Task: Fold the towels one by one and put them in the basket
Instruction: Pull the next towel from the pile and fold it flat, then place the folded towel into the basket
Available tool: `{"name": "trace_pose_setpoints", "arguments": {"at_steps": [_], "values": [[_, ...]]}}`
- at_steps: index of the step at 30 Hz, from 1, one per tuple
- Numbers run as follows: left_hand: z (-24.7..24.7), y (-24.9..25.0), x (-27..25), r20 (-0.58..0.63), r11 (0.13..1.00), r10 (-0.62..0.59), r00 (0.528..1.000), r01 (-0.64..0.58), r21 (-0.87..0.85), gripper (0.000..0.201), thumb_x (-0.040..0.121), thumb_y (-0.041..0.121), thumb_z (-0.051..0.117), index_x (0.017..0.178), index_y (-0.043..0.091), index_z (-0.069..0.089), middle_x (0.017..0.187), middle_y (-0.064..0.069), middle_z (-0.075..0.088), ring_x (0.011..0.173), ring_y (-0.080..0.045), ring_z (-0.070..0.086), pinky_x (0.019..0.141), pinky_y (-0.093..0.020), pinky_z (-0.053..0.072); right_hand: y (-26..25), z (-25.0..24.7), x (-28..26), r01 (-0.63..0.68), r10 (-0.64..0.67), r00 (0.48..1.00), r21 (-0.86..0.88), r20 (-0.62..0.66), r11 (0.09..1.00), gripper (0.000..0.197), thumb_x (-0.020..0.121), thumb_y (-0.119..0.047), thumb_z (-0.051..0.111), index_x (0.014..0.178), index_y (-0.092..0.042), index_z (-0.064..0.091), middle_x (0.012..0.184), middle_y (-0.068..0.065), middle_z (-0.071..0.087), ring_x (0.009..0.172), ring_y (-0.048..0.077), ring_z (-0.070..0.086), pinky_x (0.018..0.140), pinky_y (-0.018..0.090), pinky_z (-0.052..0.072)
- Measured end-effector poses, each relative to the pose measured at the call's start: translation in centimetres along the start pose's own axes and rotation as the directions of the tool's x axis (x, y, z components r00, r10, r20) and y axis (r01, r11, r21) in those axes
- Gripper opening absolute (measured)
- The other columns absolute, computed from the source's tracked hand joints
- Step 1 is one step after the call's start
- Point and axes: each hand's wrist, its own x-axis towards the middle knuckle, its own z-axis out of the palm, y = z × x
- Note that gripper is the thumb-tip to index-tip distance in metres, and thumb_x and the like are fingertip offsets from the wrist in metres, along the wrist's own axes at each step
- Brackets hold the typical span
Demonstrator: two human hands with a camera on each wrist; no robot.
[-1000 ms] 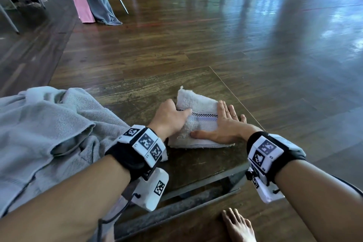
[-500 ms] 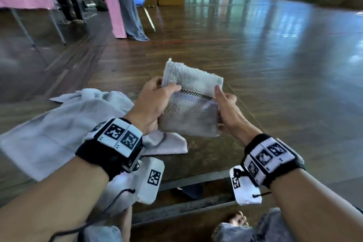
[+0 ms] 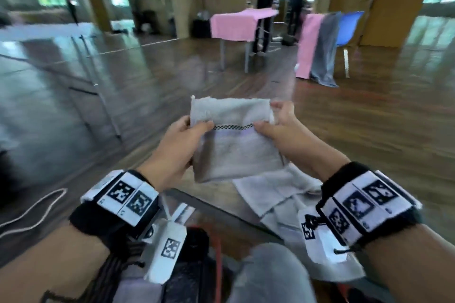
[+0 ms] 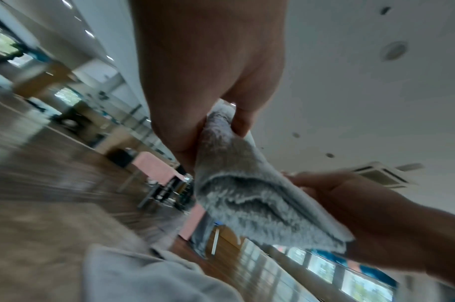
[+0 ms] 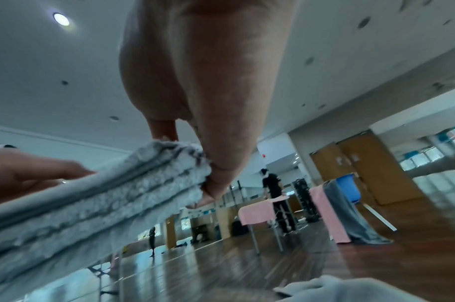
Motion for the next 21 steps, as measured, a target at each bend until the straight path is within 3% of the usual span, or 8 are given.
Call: {"name": "trace_pose_setpoints", "arguments": {"at_steps": [2, 5, 7, 10, 13, 17, 19, 21], "values": [[-4.9, -1.3, -0.1, -0.077, 0.999, -0.029, 0.997, 0.028, -0.016, 0.022, 0.094, 0.021, 0.065, 0.114, 0.013, 0.068, 0.113, -0.011, 0.074, 0.104, -0.033, 0.07, 0.098, -0.053, 0.051, -0.7, 5.2, 1.5, -0.037, 0.042, 0.991, -0.039, 0.126, 0.999, 0.063, 0.078, -0.037, 0.064, 0.129, -0.023, 0.031, 0.114, 0.006, 0.062, 0.099, 0.02, 0.068, 0.082, 0.042, 0.06], [-11.6, -4.1, -0.6, -0.151, 0.995, -0.1, 0.984, 0.1, -0.006, 0.022, 0.095, 0.02, 0.062, 0.114, 0.011, 0.067, 0.111, -0.009, 0.075, 0.104, -0.033, 0.07, 0.098, -0.055, 0.052, -0.2, 12.6, 3.1, -0.113, 0.13, 0.956, -0.077, 0.263, 0.991, 0.057, 0.088, -0.025, 0.061, 0.133, -0.024, 0.027, 0.112, 0.004, 0.059, 0.097, 0.019, 0.065, 0.07, 0.034, 0.058], [-15.6, -6.7, -0.6, -0.186, 0.984, -0.173, 0.967, 0.178, 0.008, 0.02, 0.093, 0.016, 0.061, 0.111, 0.012, 0.067, 0.11, -0.011, 0.075, 0.099, -0.032, 0.072, 0.094, -0.053, 0.054, 1.6, 17.3, 3.3, -0.168, 0.193, 0.931, -0.104, 0.311, 0.98, 0.064, 0.083, -0.022, 0.06, 0.137, -0.024, 0.026, 0.114, 0.004, 0.058, 0.1, 0.022, 0.064, 0.074, 0.038, 0.058], [-20.1, -12.3, -0.3, -0.217, 0.944, -0.309, 0.926, 0.327, 0.05, 0.02, 0.086, 0.009, 0.058, 0.102, 0.011, 0.071, 0.098, -0.013, 0.076, 0.083, -0.024, 0.072, 0.08, -0.037, 0.056, 6.1, 23.1, 2.4, -0.227, 0.266, 0.906, -0.153, 0.33, 0.962, 0.072, 0.068, -0.023, 0.062, 0.135, -0.017, 0.036, 0.116, 0.008, 0.062, 0.104, 0.026, 0.066, 0.088, 0.051, 0.059], [-22.9, -18.9, -0.5, -0.285, 0.858, -0.415, 0.864, 0.476, 0.191, 0.01, 0.081, 0.008, 0.062, 0.079, 0.007, 0.072, 0.071, -0.004, 0.072, 0.056, -0.013, 0.066, 0.054, -0.02, 0.05, 12.4, 27.3, 0.8, -0.305, 0.368, 0.824, -0.21, 0.432, 0.929, 0.077, 0.068, -0.023, 0.06, 0.137, -0.018, 0.025, 0.119, 0.01, 0.055, 0.109, 0.027, 0.063, 0.096, 0.052, 0.055], [-23.8, -28.3, -0.7, -0.274, 0.681, -0.561, 0.781, 0.623, 0.385, 0.008, 0.079, 0.013, 0.068, 0.072, 0.009, 0.065, 0.072, -0.006, 0.061, 0.069, -0.021, 0.057, 0.06, -0.027, 0.043, 21.4, 30.1, -1.9, -0.407, 0.518, 0.707, -0.323, 0.482, 0.855, 0.067, 0.084, -0.009, 0.063, 0.132, -0.02, 0.018, 0.11, 0.004, 0.052, 0.093, 0.015, 0.06, 0.069, 0.026, 0.054], [-22.8, -32.1, -0.4, -0.253, 0.612, -0.643, 0.723, 0.684, 0.397, 0.011, 0.083, 0.01, 0.068, 0.09, 0.012, 0.06, 0.084, -0.008, 0.06, 0.082, -0.025, 0.06, 0.065, -0.028, 0.046, 25.1, 30.3, -3.2, -0.477, 0.613, 0.627, -0.384, 0.481, 0.79, 0.055, 0.091, -0.004, 0.057, 0.13, -0.019, 0.021, 0.104, 0.001, 0.048, 0.077, 0.011, 0.055, 0.054, 0.017, 0.045], [-21.2, -35.5, -0.1, -0.266, 0.559, -0.686, 0.678, 0.724, 0.405, 0.038, 0.083, 0.012, 0.068, 0.115, 0.017, 0.048, 0.096, -0.01, 0.059, 0.088, -0.027, 0.061, 0.066, -0.028, 0.05, 28.0, 30.2, -4.1, -0.526, 0.695, 0.562, -0.455, 0.449, 0.719, 0.043, 0.094, -0.006, 0.05, 0.129, -0.019, 0.029, 0.097, 0.002, 0.047, 0.071, 0.013, 0.05, 0.052, 0.021, 0.041]]}}
